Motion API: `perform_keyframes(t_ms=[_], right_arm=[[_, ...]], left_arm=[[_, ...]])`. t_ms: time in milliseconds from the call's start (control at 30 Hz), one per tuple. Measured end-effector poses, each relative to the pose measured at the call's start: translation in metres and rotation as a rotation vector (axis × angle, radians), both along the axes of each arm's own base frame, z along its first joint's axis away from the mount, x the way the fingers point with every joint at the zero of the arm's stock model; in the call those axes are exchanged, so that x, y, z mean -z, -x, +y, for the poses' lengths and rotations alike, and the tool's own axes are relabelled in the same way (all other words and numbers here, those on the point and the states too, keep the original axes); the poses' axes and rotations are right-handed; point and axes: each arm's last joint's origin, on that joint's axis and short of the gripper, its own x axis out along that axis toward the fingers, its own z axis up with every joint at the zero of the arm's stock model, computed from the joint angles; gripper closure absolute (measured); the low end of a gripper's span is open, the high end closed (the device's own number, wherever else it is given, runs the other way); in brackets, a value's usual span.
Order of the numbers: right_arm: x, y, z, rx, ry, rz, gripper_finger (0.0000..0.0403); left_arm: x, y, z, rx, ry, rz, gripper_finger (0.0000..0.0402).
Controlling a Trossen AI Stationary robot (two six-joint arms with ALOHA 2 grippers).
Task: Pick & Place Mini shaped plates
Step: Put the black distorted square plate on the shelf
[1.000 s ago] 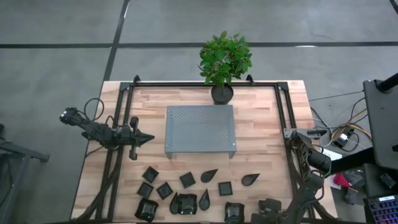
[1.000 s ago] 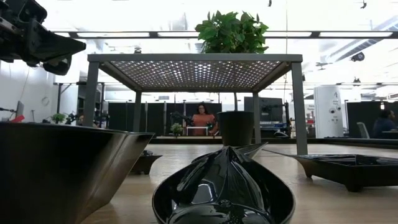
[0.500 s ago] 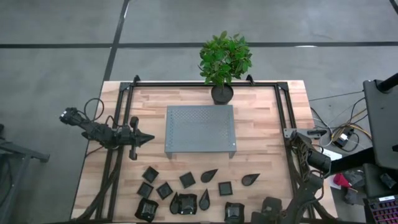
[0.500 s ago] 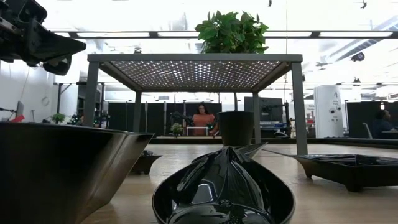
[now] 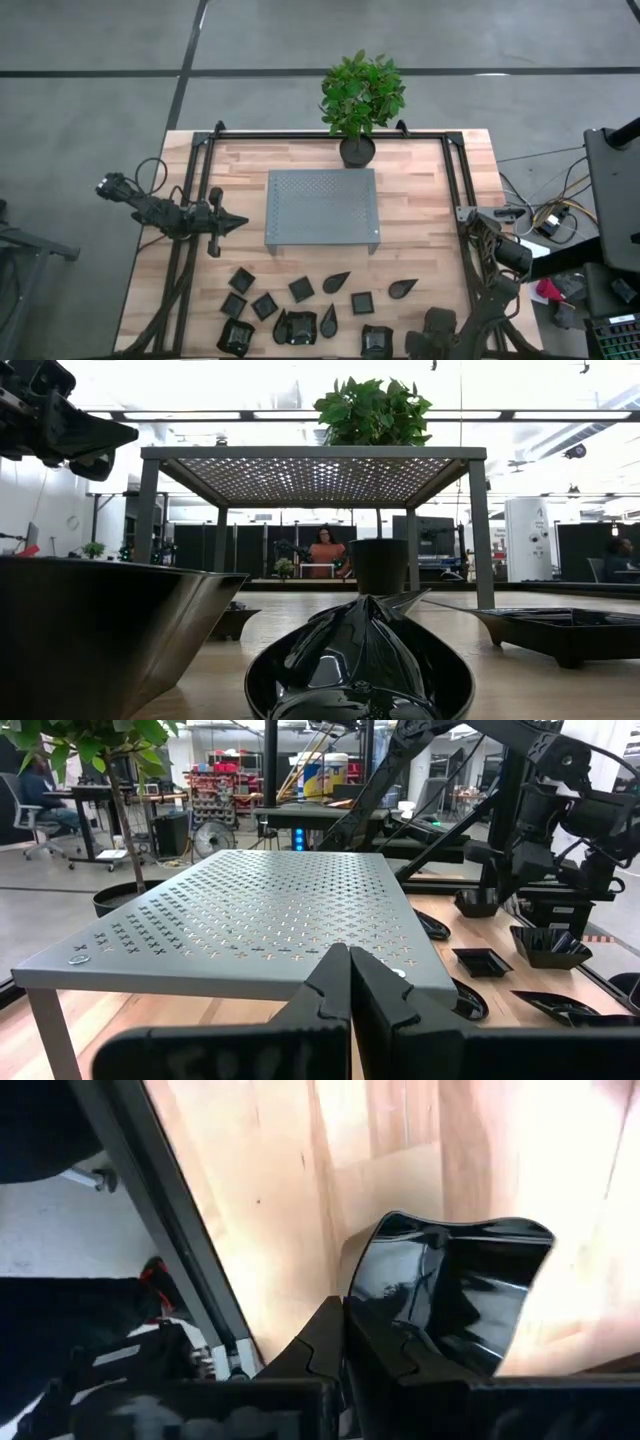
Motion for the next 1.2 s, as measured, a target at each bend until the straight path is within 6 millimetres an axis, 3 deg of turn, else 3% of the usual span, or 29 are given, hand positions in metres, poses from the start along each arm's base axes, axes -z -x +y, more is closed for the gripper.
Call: perform_keyframes(t_ms=[433, 700, 833, 1200], right_arm=[[-0.021, -0.034, -0.031, -0.136, 0.006, 0.04, 0.0394], [-0.055, -0.055, -0.05, -0.235, 0.084, 0.021, 0.0394], [-0.076, -0.067, -0.055, -0.366, 0.092, -0.087, 0.0394], [-0.127, -0.098, -0.075, -0.5, 0.236, -0.368, 0.0394]], left_arm=[[0.0, 0.0, 0.0, 0.0, 0.0, 0.0, 0.0401], [0.0, 0.0, 0.0, 0.0, 0.0, 0.0, 0.0401], [0.0, 0.0, 0.0, 0.0, 0.0, 0.0, 0.0401], [0.0, 0.0, 0.0, 0.0, 0.0, 0.0, 0.0401]])
